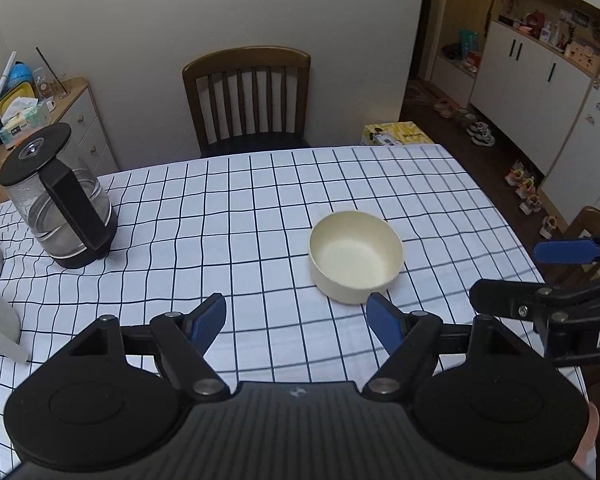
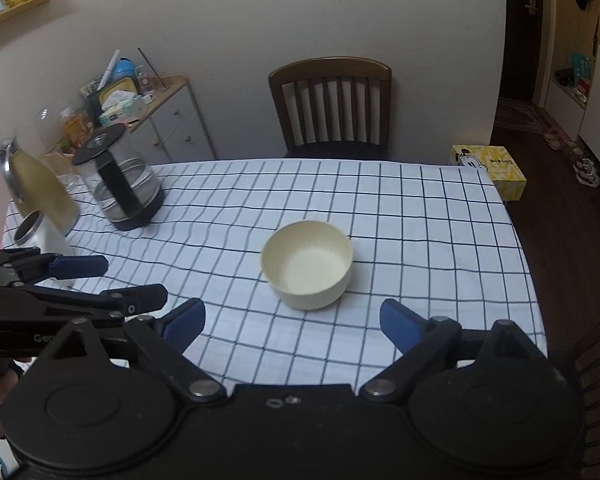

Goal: Organize plates and bowls
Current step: 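Move both grippers toward the cream bowl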

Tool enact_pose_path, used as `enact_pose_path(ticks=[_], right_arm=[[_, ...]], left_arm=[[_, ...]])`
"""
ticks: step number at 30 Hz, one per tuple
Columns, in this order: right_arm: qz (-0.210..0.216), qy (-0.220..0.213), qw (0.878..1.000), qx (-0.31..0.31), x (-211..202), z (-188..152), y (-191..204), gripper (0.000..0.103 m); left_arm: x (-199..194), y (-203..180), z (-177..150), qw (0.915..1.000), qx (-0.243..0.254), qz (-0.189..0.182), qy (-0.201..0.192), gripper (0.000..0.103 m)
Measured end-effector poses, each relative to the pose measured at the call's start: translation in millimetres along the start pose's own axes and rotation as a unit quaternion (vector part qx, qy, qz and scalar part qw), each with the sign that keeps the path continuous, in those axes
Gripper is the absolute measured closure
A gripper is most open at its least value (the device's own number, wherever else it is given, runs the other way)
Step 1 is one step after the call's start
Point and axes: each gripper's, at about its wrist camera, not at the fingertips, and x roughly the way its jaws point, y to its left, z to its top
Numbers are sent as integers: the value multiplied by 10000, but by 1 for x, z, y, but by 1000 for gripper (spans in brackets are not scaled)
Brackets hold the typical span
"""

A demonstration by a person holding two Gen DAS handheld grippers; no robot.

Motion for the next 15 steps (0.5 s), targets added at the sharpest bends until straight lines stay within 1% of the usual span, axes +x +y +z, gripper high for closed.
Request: enact_pose_path(ticks=[5,10,15], right_arm=[[-113,143,9998,-87,31,12,-17,9],[-170,292,9993,-165,61,22,-26,10],[-226,414,9987,-205,90,32,-34,11]], left_arm=[[38,-3,21,9996,-165,100,212,26],[70,-4,37,9993,-243,189,234,26],[98,-9,50,9991,-145,300,258,26]])
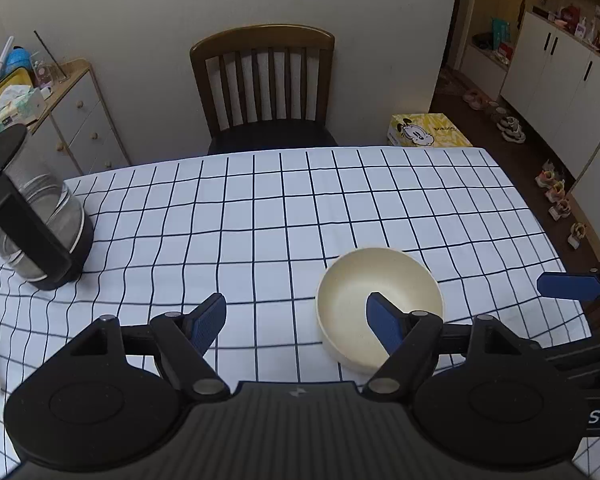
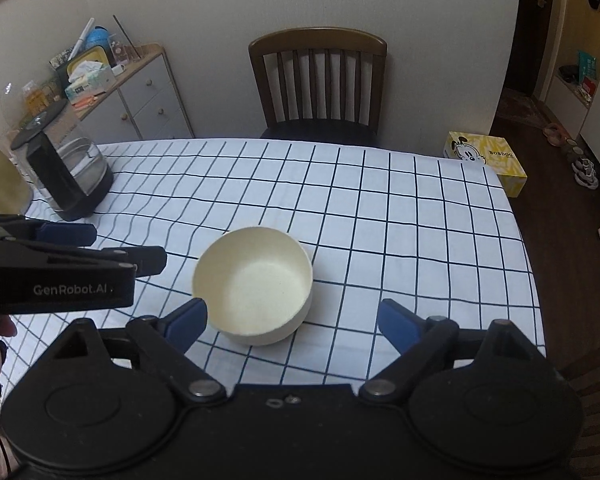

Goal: Organize plates and bowls
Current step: 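Move both grippers toward the cream bowl, then close both grippers on the cream bowl's rim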

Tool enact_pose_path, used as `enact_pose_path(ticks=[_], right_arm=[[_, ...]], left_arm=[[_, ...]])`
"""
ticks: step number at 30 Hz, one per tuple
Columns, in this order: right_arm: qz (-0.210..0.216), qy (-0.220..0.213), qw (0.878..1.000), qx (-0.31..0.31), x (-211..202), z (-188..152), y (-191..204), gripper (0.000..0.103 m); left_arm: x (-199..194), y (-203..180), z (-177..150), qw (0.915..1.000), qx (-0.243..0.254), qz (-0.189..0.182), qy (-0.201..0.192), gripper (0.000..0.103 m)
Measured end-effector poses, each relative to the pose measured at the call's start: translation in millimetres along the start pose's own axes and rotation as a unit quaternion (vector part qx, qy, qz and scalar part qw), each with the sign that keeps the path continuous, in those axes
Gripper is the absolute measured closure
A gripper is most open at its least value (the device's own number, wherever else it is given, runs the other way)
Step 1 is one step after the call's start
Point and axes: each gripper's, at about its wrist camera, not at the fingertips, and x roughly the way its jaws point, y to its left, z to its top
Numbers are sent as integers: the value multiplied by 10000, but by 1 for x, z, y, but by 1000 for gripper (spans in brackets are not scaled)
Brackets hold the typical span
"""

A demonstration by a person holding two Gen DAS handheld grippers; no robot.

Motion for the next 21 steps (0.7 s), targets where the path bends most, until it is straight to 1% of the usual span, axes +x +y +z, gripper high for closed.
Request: enact_pose_path(ticks=[3,8,14,15,17,18,20,21], right_arm=[[-22,65,10000,32,16,6,-4,13],[-43,227,9997,104,42,12,-11,20],[-33,449,9988,187,70,12,-15,29],[-40,495,9986,194,73,11,-16,30],[-59,582,9980,223,80,9,-18,34],[-62,622,9977,250,83,8,-19,36],[-56,682,9971,319,88,7,-21,48],[-51,702,9969,349,90,7,-22,50]], left_arm=[[18,-4,7,9999,19,66,83,26],[48,-4,12,9994,-71,128,322,26],[78,-6,10,9983,-68,150,566,28],[82,-6,9,9981,-65,134,601,31],[90,-6,7,9974,-57,103,714,42],[93,-7,5,9970,-32,130,757,44],[98,-8,2,9965,36,131,823,55],[101,-9,0,9962,62,125,860,59]])
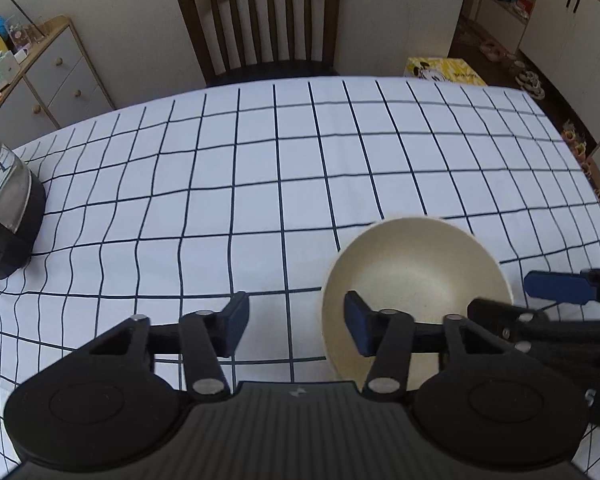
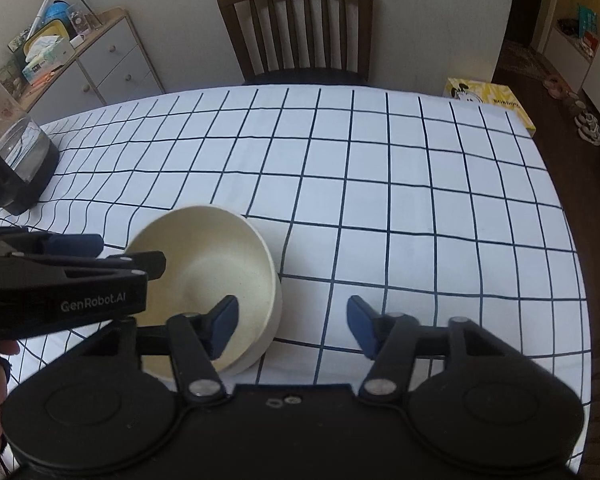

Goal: Organize plates and bowls
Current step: 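Close both grippers on the cream bowl's rim, then lift the cream bowl with both grippers and carry it over the steel bowl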

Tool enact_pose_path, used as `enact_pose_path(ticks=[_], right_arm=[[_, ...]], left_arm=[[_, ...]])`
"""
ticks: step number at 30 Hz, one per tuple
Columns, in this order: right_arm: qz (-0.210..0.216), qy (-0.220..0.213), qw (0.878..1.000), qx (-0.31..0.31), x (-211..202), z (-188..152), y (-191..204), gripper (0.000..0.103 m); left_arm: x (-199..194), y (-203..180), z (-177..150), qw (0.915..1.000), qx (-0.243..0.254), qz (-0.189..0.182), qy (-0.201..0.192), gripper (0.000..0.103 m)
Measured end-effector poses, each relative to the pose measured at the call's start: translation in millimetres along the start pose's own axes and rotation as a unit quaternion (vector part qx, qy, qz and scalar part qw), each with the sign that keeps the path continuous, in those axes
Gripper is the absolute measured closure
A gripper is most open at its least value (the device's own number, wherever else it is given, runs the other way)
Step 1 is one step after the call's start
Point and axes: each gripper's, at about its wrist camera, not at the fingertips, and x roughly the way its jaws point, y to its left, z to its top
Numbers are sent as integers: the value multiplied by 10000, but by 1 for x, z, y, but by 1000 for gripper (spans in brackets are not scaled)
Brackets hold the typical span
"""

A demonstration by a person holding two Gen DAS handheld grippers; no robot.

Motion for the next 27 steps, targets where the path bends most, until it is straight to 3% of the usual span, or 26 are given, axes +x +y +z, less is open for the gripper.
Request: enact_pose_path(ticks=[2,8,12,27], right_arm=[[-6,15,10000,51,2,1,-2,54],[92,51,9999,41,4,1,1,76],[143,25,9999,-21,2,1,8,93],[-67,6,9999,-109,-32,-21,27,97]], left_arm=[[3,-2,-2,10000,33,-22,58,70],[2,-6,-7,9999,71,-100,89,90],[-3,-14,-12,9997,176,-121,76,98],[-51,-17,-43,9984,536,-154,6,98]])
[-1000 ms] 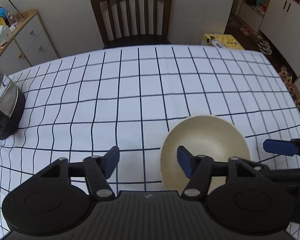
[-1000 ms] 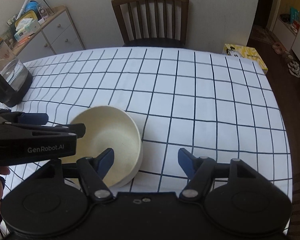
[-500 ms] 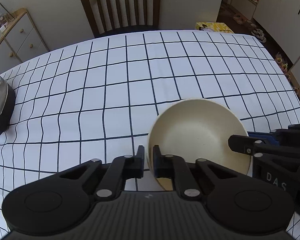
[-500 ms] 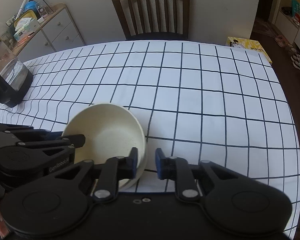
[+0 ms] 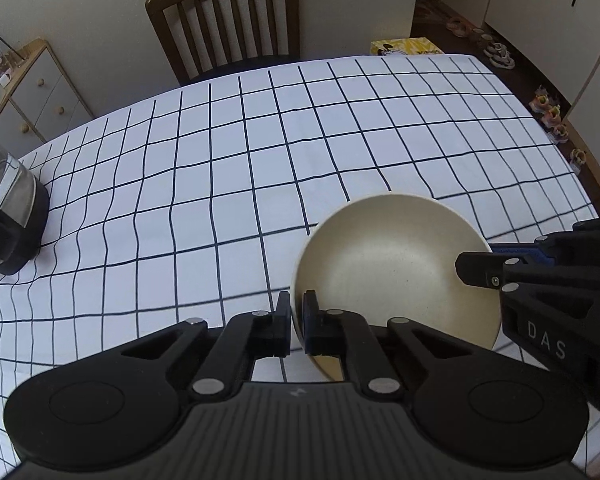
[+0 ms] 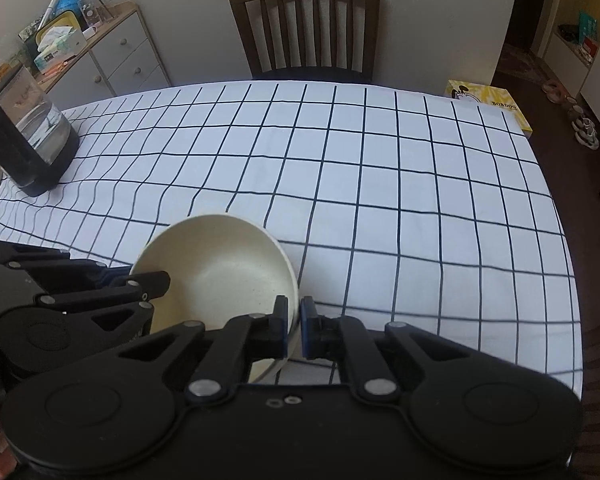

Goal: Organize plates and bowls
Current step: 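Lift the cream bowl with both grippers and carry it over the steel bowl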

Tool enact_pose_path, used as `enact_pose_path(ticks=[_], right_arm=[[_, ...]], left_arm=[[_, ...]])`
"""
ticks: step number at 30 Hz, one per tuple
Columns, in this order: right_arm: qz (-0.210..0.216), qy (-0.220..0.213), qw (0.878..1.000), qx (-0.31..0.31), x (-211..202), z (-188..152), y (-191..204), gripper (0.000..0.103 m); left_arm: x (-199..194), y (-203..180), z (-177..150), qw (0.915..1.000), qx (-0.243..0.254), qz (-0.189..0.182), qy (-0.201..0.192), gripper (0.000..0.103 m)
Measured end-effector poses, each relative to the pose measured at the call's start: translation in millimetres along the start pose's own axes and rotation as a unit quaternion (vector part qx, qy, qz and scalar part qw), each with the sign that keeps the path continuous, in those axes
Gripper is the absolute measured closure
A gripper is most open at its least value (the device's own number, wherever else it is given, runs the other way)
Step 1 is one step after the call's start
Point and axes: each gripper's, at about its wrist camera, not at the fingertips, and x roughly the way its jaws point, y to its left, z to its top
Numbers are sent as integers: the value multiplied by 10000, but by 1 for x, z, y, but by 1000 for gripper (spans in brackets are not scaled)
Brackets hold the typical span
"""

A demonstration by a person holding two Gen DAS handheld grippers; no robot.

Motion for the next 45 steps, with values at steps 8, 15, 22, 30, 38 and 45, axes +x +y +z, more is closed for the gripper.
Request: enact_pose_path(ticks=[8,15,22,30,38,45], right_arm=[[0,-91,10000,29,-46,-16,20,96],[-38,-215,9998,-21,-87,-37,48,96],[10,-287,9996,-73,-125,-63,85,96],[99,-406,9990,-140,-161,-94,132,95],[140,-389,9988,-250,-177,-127,181,94],[211,-274,9987,-380,-176,-149,223,94]], left_arm=[[-58,8,-28,9996,205,-102,-167,98],[-106,22,-57,9990,287,-191,-294,98],[-150,45,-95,9985,333,-255,-339,98],[-192,75,-140,9978,399,-298,-426,97],[-217,108,-185,9974,480,-303,-435,97],[-225,138,-219,9979,466,-274,-364,97]])
